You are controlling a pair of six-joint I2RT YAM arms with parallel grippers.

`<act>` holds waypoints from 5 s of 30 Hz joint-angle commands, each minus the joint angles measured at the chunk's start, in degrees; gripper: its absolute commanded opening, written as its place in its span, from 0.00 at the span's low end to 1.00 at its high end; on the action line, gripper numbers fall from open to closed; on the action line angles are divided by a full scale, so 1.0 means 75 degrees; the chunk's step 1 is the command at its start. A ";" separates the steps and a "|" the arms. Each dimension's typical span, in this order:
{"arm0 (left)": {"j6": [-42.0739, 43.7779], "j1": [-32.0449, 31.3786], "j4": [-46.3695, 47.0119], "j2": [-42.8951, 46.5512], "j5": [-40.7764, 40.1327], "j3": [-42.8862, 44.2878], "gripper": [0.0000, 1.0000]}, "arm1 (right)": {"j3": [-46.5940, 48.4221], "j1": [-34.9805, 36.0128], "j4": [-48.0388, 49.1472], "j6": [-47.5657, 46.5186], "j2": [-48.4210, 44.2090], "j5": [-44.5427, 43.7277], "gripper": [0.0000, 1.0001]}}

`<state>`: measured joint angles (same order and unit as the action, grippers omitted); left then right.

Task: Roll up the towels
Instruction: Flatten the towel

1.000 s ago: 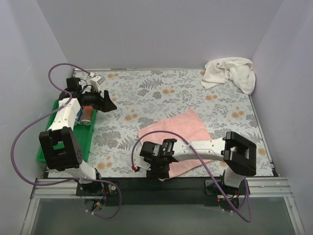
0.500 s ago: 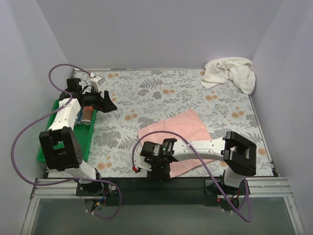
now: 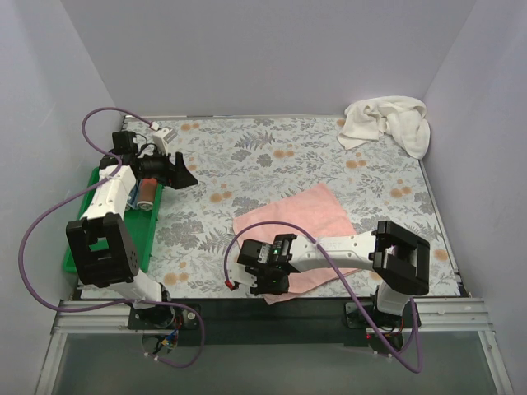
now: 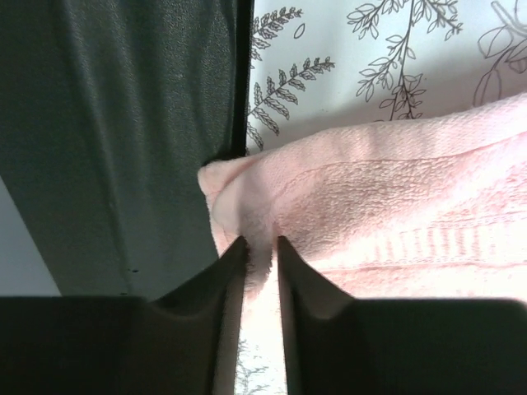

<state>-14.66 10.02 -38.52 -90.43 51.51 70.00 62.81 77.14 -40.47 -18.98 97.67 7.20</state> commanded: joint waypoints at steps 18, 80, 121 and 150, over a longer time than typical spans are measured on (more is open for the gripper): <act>0.0489 -0.1567 -0.0254 0.0550 -0.0654 -0.0519 0.62 | 0.0207 -0.7472 -0.0851 -0.1003 -0.3773 0.0868 0.01; 0.2611 -0.2168 -0.1591 -0.4408 -0.5299 0.4366 0.54 | 0.0470 -1.2559 -0.2432 -0.4209 -0.2348 0.1523 0.63; 0.2270 -0.2145 -0.1940 -0.4267 -0.3671 0.3487 0.56 | 0.6229 -1.1434 -0.0135 -0.0503 0.3937 0.0536 0.64; 0.2575 -0.2145 -0.1578 -0.1314 -0.3868 -0.0192 0.43 | -0.0839 -1.2125 -0.0638 -0.2694 -0.0481 -0.1195 0.09</act>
<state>4.25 -6.11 -51.66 -103.18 23.07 69.47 58.04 -10.94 -44.58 -36.71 96.84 3.38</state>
